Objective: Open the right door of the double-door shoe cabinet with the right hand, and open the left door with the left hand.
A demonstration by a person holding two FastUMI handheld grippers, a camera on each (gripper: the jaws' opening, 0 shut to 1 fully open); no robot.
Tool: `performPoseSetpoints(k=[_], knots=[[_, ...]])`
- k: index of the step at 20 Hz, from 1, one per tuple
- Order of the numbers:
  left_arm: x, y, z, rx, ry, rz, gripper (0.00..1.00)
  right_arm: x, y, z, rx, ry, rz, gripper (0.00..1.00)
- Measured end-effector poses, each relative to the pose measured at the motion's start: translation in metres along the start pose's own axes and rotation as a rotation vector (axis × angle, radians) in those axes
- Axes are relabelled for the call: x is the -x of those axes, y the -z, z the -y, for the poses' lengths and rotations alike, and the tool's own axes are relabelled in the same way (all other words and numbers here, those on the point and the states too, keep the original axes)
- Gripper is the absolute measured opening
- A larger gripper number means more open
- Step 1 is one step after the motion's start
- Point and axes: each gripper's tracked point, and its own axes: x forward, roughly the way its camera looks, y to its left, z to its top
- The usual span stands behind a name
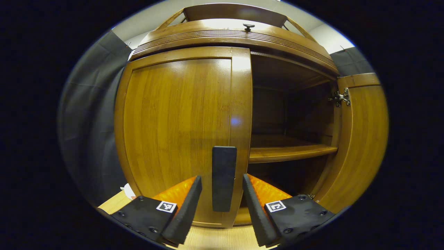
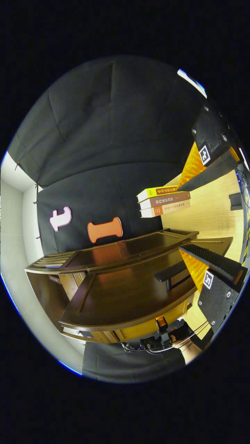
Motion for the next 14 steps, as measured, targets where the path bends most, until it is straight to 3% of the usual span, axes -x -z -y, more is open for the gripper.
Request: performPoseSetpoints(k=[4, 6, 10, 14], knots=[[-0.004, -0.004, 0.0, 0.008, -0.015, 0.024, 0.63, 0.001, -0.006, 0.002, -0.001, 0.016, 0.014, 0.94], [-0.009, -0.002, -0.002, 0.023, -0.004, 0.016, 0.37, 0.002, -0.009, 0.001, 0.004, 0.021, 0.021, 1.0], [-0.007, 0.005, -0.003, 0.004, 0.009, -0.007, 0.4, 0.003, -0.012, -0.002, 0.006, 0.028, 0.03, 1.0], [-0.006, 0.005, -0.003, -0.018, 0.035, 0.001, 0.37, 0.006, -0.015, -0.008, 0.007, 0.033, 0.043, 1.0]])
